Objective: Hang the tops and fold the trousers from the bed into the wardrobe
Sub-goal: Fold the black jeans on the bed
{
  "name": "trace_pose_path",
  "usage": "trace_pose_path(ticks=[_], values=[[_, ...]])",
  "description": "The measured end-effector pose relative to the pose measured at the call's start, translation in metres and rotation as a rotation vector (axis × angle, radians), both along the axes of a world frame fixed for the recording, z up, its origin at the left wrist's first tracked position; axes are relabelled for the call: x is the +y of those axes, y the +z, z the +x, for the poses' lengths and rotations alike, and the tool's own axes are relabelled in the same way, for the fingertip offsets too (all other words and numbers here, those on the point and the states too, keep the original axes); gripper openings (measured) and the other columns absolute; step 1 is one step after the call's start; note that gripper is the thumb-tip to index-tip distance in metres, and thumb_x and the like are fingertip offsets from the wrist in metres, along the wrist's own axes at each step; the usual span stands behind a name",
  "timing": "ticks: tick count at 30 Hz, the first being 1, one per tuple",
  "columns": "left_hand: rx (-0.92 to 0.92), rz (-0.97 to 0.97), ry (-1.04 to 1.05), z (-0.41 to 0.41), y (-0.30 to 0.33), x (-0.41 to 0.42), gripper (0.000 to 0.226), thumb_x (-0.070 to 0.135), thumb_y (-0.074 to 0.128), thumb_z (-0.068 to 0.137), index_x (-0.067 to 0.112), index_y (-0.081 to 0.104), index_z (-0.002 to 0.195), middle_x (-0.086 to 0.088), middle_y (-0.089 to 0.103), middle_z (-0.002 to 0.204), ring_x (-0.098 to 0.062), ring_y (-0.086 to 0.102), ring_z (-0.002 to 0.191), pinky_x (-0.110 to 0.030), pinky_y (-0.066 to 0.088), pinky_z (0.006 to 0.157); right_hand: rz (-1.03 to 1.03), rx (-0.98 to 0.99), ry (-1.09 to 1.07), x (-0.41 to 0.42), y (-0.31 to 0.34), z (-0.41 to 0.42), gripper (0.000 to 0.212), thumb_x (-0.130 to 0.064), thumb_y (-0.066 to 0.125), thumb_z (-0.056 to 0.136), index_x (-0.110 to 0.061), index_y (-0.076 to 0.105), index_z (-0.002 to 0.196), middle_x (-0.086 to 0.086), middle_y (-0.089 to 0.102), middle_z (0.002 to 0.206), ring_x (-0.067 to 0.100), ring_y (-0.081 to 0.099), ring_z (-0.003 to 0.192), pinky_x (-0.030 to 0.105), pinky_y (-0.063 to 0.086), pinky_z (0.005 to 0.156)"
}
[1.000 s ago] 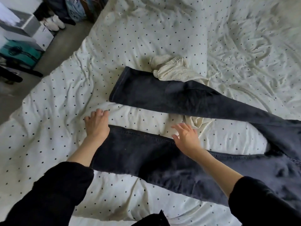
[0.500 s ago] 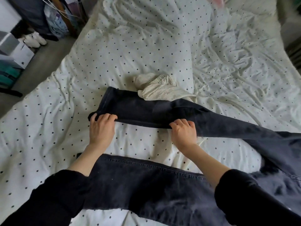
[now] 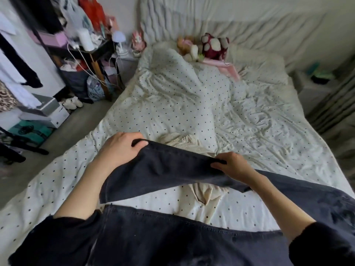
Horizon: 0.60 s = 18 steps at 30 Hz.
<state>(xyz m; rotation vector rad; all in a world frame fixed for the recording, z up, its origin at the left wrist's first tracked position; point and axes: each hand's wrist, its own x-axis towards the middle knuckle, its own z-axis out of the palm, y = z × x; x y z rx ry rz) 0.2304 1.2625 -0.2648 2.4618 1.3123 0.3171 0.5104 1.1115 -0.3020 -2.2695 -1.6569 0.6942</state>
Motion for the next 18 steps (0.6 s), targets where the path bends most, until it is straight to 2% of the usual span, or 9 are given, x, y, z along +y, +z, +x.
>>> trace_pose_path(ticks=[2, 4, 7, 9, 10, 11, 12, 14, 18], values=[[0.09, -0.104, -0.006, 0.001, 0.02, 0.001, 0.028, 0.056, 0.057, 0.083, 0.031, 0.068, 0.086, 0.004, 0.065, 0.09, -0.021, 0.058, 0.093, -0.033, 0.048, 0.08, -0.056, 0.025, 0.051, 0.002, 0.012, -0.001, 0.034, -0.031, 0.061, 0.089, -0.024, 0.049, 0.058, -0.006, 0.048, 0.057, 0.011, 0.044, 0.058, 0.025, 0.034, 0.057], [0.127, -0.154, -0.006, 0.0, 0.032, 0.006, 0.042, 0.069, 0.059, 0.07, 0.029, 0.068, 0.075, 0.008, 0.065, 0.083, -0.016, 0.057, 0.084, -0.031, 0.047, 0.074, -0.103, 0.081, 0.077, 0.004, 0.017, -0.001, 0.04, -0.033, 0.062, 0.088, -0.016, 0.045, 0.056, -0.004, 0.041, 0.053, 0.008, 0.036, 0.051, 0.02, 0.029, 0.051], [0.197, -0.302, 0.0, -0.002, 0.034, 0.013, 0.043, 0.07, 0.063, 0.066, 0.027, 0.063, 0.062, 0.007, 0.061, 0.071, -0.012, 0.055, 0.071, -0.027, 0.038, 0.058, -0.146, 0.153, 0.079, 0.011, 0.012, -0.006, 0.041, -0.033, 0.062, 0.089, -0.009, 0.045, 0.06, 0.0, 0.037, 0.054, 0.013, 0.034, 0.054, 0.023, 0.028, 0.053], [0.25, -0.252, 0.017, 0.0, 0.018, 0.027, 0.035, 0.064, 0.061, 0.075, 0.03, 0.062, 0.065, 0.007, 0.062, 0.076, -0.014, 0.056, 0.077, -0.028, 0.039, 0.062, -0.103, 0.107, 0.035, 0.023, 0.002, -0.009, 0.039, -0.035, 0.059, 0.09, -0.008, 0.051, 0.063, 0.002, 0.046, 0.057, 0.017, 0.044, 0.061, 0.028, 0.034, 0.059], [0.263, -0.171, 0.031, 0.002, 0.006, 0.036, 0.03, 0.058, 0.059, 0.081, 0.03, 0.063, 0.07, 0.006, 0.063, 0.081, -0.017, 0.057, 0.084, -0.029, 0.041, 0.067, -0.067, 0.056, 0.0, 0.03, -0.004, -0.01, 0.034, -0.035, 0.057, 0.091, -0.009, 0.058, 0.069, 0.004, 0.056, 0.065, 0.02, 0.053, 0.07, 0.03, 0.038, 0.065], [0.265, -0.072, 0.051, 0.005, -0.01, 0.045, 0.024, 0.049, 0.057, 0.087, 0.028, 0.066, 0.08, 0.003, 0.065, 0.091, -0.021, 0.056, 0.092, -0.032, 0.042, 0.075, -0.032, 0.001, -0.047, 0.037, -0.01, -0.013, 0.027, -0.034, 0.053, 0.093, -0.012, 0.066, 0.084, 0.006, 0.065, 0.083, 0.023, 0.058, 0.085, 0.031, 0.043, 0.076], [0.254, 0.012, 0.087, 0.007, -0.028, 0.054, 0.016, 0.037, 0.054, 0.092, 0.026, 0.066, 0.093, 0.001, 0.064, 0.103, -0.023, 0.054, 0.102, -0.036, 0.04, 0.084, -0.002, -0.049, -0.096, 0.043, -0.017, -0.016, 0.025, -0.033, 0.05, 0.094, -0.017, 0.066, 0.105, 0.006, 0.066, 0.106, 0.025, 0.057, 0.104, 0.034, 0.043, 0.09], [0.216, 0.073, 0.18, 0.013, -0.062, 0.067, 0.026, 0.019, 0.048, 0.094, 0.022, 0.059, 0.118, -0.005, 0.056, 0.122, -0.028, 0.046, 0.115, -0.042, 0.037, 0.093, 0.019, -0.107, -0.145, 0.048, -0.034, -0.021, 0.04, -0.031, 0.046, 0.096, -0.023, 0.048, 0.135, 0.003, 0.05, 0.136, 0.025, 0.041, 0.128, 0.042, 0.03, 0.108], [0.143, 0.028, 0.109, 0.025, -0.124, 0.047, 0.037, 0.014, 0.049, 0.093, 0.016, 0.05, 0.13, -0.008, 0.051, 0.127, -0.029, 0.044, 0.119, -0.043, 0.042, 0.093, -0.084, -0.181, -0.129, 0.027, -0.083, -0.029, 0.052, -0.033, 0.042, 0.098, -0.025, 0.026, 0.147, 0.001, 0.028, 0.153, 0.021, 0.022, 0.141, 0.041, 0.021, 0.113]])
